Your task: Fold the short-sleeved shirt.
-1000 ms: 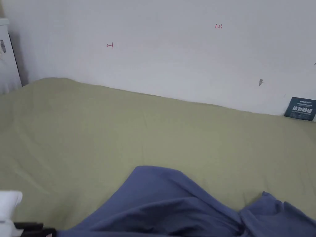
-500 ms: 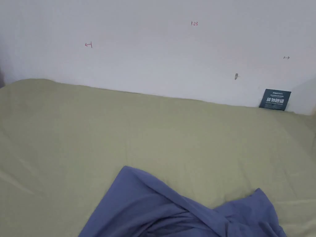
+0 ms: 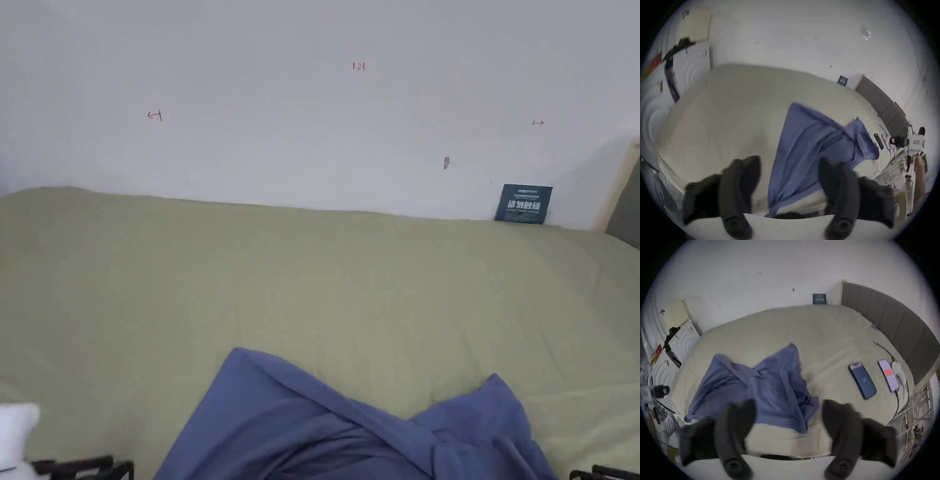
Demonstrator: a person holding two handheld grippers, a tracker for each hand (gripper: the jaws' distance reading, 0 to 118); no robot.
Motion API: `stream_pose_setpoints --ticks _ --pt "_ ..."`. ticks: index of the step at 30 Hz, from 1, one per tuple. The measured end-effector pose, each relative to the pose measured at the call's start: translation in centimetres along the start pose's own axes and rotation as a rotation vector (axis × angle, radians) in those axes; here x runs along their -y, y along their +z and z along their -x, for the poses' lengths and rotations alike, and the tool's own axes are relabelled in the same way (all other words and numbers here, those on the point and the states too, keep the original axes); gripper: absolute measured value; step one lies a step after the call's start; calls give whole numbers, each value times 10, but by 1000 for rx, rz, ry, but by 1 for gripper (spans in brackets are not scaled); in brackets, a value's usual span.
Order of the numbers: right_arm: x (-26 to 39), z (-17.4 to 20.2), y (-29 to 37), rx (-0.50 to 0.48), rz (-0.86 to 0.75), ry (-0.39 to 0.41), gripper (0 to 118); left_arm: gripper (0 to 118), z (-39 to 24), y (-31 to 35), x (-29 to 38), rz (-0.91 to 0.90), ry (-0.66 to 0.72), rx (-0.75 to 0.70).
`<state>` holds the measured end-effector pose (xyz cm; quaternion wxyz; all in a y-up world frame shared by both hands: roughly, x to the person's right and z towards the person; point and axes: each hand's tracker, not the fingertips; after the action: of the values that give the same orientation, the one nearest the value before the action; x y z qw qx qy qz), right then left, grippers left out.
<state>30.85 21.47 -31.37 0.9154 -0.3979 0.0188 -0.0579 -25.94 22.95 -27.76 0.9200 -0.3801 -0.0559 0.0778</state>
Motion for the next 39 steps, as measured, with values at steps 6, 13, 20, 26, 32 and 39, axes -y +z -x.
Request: stream_pose_setpoints --ticks 6,13,20,26,32,39 --pt "2 31 -18 18 14 93 0 0 -35 -63 -27 83 -72 171" --pt "0 26 -27 -33 19 61 0 0 -47 -161 -105 172 -162 72" --pt "-9 -1 -34 18 41 33 0 118 -45 -314 -184 470 -169 68" --pt "-12 -21 -54 70 85 48 0 108 -53 -388 -180 520 -151 -12" --pt "-43 -41 -94 38 110 -5 1 67 -47 -385 -172 497 -110 -68" --pt "-114 -48 -187 -57 249 -37 110 5 -36 -344 -172 416 -22 64"
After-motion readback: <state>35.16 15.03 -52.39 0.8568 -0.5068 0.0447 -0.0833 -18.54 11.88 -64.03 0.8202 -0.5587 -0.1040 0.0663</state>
